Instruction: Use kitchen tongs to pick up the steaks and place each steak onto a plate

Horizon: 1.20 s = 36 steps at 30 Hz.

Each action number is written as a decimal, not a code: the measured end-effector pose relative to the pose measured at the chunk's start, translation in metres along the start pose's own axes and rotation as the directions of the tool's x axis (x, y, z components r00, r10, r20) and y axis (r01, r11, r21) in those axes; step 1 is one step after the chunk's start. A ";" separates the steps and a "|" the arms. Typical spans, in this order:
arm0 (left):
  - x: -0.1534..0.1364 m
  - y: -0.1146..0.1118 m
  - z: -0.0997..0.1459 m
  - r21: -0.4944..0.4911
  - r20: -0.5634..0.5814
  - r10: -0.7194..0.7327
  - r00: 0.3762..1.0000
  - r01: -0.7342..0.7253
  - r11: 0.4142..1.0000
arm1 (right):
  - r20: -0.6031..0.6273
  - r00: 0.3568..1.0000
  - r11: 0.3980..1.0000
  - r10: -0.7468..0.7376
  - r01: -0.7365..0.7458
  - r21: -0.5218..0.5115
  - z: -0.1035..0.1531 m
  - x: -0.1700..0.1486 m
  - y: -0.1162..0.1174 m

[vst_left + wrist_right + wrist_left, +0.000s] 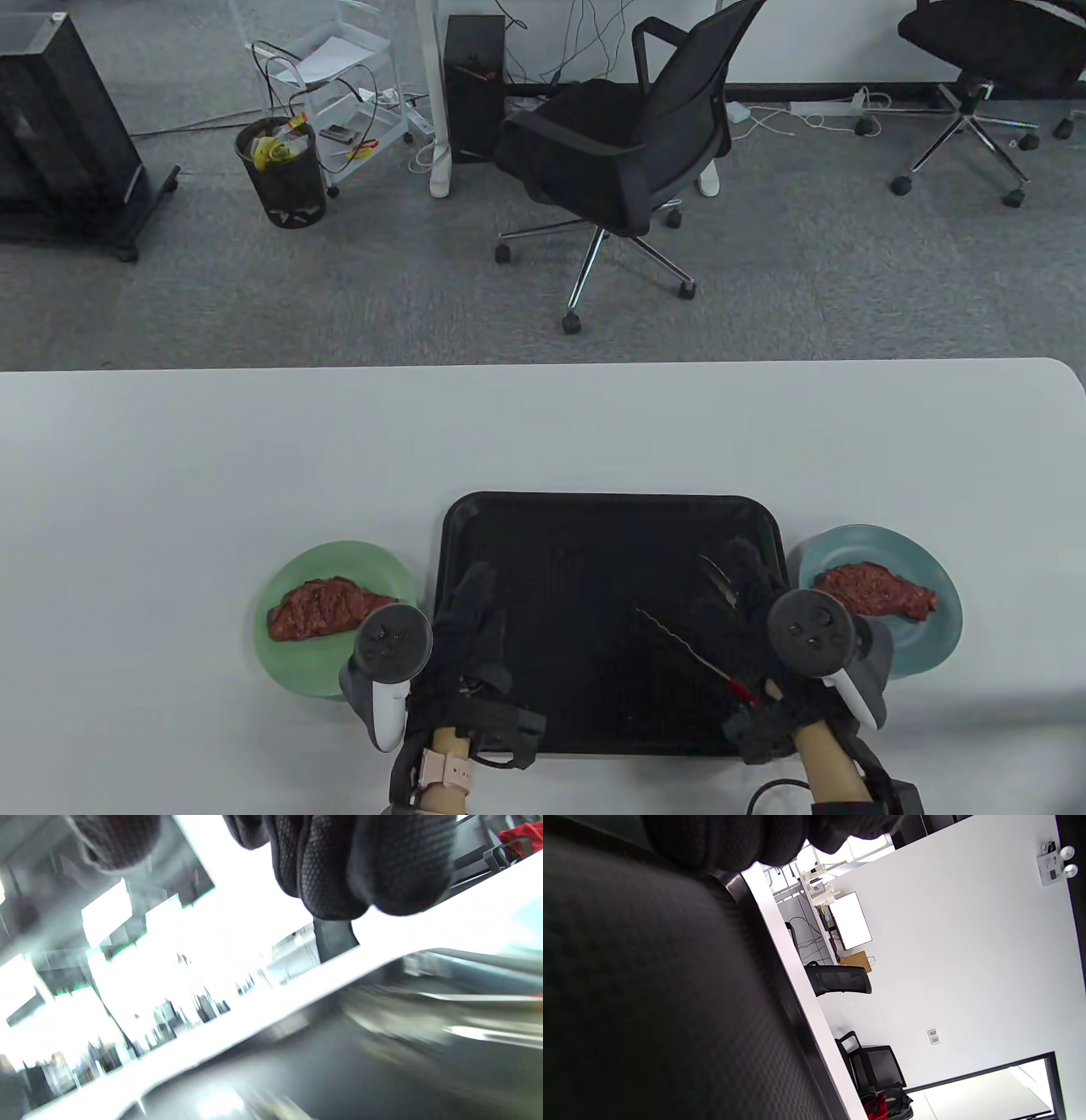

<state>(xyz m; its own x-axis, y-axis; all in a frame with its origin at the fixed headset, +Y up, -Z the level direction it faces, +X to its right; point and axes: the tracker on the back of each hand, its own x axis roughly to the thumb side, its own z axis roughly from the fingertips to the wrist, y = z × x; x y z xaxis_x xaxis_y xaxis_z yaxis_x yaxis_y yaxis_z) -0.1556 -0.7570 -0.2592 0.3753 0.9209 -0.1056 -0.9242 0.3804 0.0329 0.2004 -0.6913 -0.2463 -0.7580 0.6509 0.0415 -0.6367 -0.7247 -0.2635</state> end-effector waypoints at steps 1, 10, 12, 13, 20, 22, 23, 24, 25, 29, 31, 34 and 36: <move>0.002 -0.001 0.001 0.002 0.006 0.010 1.000 -0.010 1.000 | -0.004 0.999 0.999 -0.050 0.049 -0.023 0.000 0.001 0.001; 0.007 -0.003 0.003 0.010 0.025 0.011 1.000 -0.011 1.000 | -0.022 1.000 1.000 0.018 -0.018 0.012 0.004 -0.010 0.013; 0.008 -0.004 0.003 0.012 0.028 0.016 0.999 -0.016 1.000 | -0.024 1.000 1.000 0.012 -0.012 0.017 0.005 -0.012 0.013; 0.009 -0.004 0.004 0.011 0.029 0.015 0.999 -0.015 1.000 | -0.025 1.000 1.000 0.018 -0.018 0.017 0.004 -0.012 0.013; 0.007 -0.003 0.003 0.011 0.023 0.013 1.000 -0.013 1.000 | -0.010 0.997 0.996 0.073 -0.072 0.055 0.004 -0.011 0.020; 0.006 -0.003 0.003 0.013 0.022 0.014 1.000 -0.014 1.000 | -0.009 0.997 0.995 0.076 -0.075 0.058 0.004 -0.011 0.020; 0.006 -0.003 0.004 0.014 0.021 0.014 1.000 -0.014 1.000 | -0.009 0.997 0.995 0.077 -0.076 0.060 0.004 -0.011 0.021; 0.005 -0.003 0.003 0.013 0.019 0.014 1.000 -0.014 1.000 | -0.011 0.997 0.995 0.077 -0.077 0.063 0.005 -0.012 0.021; 0.005 -0.003 0.003 0.012 0.017 0.013 1.000 -0.013 1.000 | -0.012 0.997 0.995 0.077 -0.077 0.066 0.005 -0.012 0.021; 0.004 -0.003 0.003 0.011 0.013 0.004 1.000 -0.004 1.000 | -0.018 0.997 0.994 0.081 -0.080 0.073 0.005 -0.014 0.022; 0.004 -0.002 0.003 0.010 0.010 0.001 1.000 -0.001 1.000 | -0.019 0.997 0.994 0.081 -0.079 0.075 0.005 -0.015 0.021; 0.003 -0.002 0.003 0.011 0.008 0.003 1.000 -0.003 1.000 | -0.022 0.996 0.994 0.081 -0.079 0.076 0.005 -0.015 0.021; 0.002 -0.002 0.003 0.012 0.007 0.003 1.000 -0.003 1.000 | -0.022 0.996 0.994 0.083 -0.081 0.078 0.006 -0.015 0.021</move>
<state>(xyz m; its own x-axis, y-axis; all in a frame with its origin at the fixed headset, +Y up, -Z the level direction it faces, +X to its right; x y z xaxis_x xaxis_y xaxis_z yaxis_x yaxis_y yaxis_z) -0.1530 -0.7550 -0.2562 0.3727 0.9227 -0.0987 -0.9246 0.3783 0.0449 0.1974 -0.7180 -0.2471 -0.8051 0.5931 -0.0019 -0.5821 -0.7907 -0.1896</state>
